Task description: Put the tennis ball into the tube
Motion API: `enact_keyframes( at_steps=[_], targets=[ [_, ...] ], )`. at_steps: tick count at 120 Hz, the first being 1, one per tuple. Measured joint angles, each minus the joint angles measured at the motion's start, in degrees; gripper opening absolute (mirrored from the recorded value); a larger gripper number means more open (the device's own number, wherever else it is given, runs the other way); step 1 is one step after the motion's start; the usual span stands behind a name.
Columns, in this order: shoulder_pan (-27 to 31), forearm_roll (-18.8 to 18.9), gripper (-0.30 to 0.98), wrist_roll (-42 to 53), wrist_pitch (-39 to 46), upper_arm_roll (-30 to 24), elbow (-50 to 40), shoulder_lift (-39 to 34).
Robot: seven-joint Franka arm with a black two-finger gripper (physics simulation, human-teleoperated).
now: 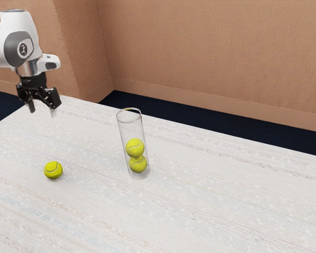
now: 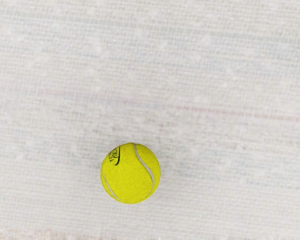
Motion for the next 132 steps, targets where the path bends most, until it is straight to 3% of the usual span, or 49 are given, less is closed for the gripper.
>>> enact_keyframes(
  at_steps=[34,83,132],
  targets=[
    [0.81,-5.15,0.69,3.83,7.59,1.20,-8.10,4.57],
    [3.63,-14.05,0.69,9.49,14.52,1.21,-10.92,14.16],
    [5.89,-20.99,0.69,15.49,17.21,1.28,-12.44,18.57]
  ],
)
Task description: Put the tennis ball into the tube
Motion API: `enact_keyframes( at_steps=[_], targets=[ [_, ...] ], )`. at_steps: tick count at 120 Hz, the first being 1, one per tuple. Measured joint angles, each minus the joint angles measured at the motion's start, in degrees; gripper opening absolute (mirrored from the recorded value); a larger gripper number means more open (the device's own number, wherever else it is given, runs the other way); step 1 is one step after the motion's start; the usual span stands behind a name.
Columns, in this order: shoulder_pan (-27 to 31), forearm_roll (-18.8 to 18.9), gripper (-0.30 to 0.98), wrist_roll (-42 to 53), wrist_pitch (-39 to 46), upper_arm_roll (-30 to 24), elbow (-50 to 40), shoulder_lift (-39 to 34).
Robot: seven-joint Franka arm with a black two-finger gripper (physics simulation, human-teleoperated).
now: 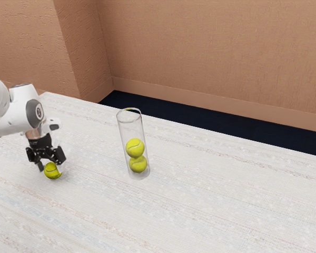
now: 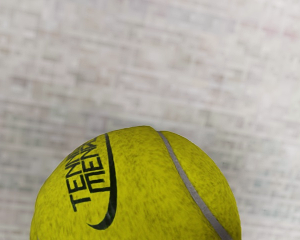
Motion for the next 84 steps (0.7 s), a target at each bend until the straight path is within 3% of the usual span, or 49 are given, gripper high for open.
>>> enact_keyframes(
  at_steps=[52,84],
  targets=[
    [-0.24,-1.01,0.68,4.65,1.05,-0.03,0.61,1.92],
    [-0.33,-1.04,0.54,6.34,1.59,-0.04,0.65,2.26]
  ],
)
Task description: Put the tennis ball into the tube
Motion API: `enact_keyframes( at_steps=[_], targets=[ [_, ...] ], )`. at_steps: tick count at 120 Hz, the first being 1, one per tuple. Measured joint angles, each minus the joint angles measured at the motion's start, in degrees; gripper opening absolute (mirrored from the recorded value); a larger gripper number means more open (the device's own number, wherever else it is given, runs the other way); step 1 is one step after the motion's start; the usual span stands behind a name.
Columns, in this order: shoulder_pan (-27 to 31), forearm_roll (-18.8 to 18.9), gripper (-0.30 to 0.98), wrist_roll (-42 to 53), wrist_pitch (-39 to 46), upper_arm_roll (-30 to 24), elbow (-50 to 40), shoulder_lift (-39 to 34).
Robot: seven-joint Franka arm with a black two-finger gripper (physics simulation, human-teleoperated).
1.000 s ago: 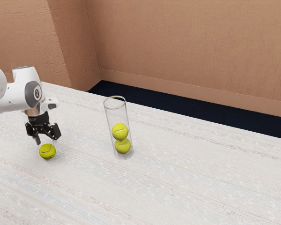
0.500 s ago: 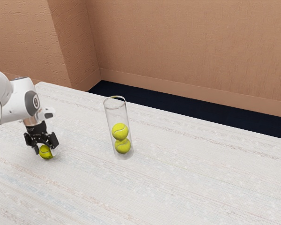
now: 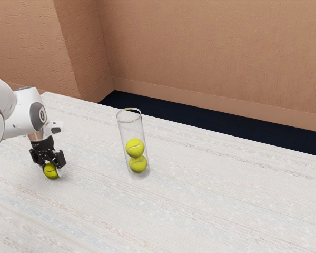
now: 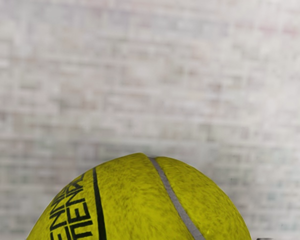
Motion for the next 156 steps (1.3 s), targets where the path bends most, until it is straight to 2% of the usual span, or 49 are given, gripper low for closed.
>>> enact_keyframes(
  at_steps=[60,98,117,142,156],
  targets=[
    [-0.28,0.76,0.43,1.59,0.25,-0.04,0.80,-0.11],
    [-1.27,2.03,0.30,1.28,0.47,0.11,3.07,-2.04],
    [-2.93,5.62,0.24,0.16,0.25,0.06,4.65,-7.14],
    [-4.89,13.78,0.21,-3.00,-1.51,-0.87,8.25,-15.31],
    [-5.28,18.41,0.21,-5.25,-3.09,-4.22,12.02,-16.69]
  ],
)
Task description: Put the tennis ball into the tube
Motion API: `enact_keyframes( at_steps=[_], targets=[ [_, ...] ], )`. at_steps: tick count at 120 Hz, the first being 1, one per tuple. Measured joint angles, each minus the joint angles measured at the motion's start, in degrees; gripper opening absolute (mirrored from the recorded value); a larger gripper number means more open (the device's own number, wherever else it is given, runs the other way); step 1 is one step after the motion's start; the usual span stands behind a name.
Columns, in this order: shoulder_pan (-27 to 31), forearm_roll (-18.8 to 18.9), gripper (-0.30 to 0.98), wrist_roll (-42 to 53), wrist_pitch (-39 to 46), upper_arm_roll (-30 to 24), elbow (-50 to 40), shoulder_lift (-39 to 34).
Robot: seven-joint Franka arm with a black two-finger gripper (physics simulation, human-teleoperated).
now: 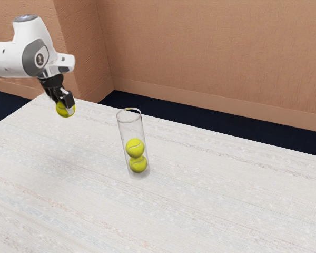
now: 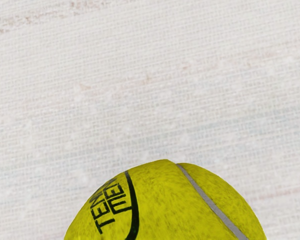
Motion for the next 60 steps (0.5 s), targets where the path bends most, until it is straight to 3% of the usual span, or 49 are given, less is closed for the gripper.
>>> enact_keyframes(
  at_steps=[22,60],
  targets=[
    [-0.15,6.00,0.21,-3.79,-2.16,-7.79,5.11,-0.31],
    [-0.18,12.70,0.20,-10.14,-4.39,-18.10,8.35,-0.77]
  ],
)
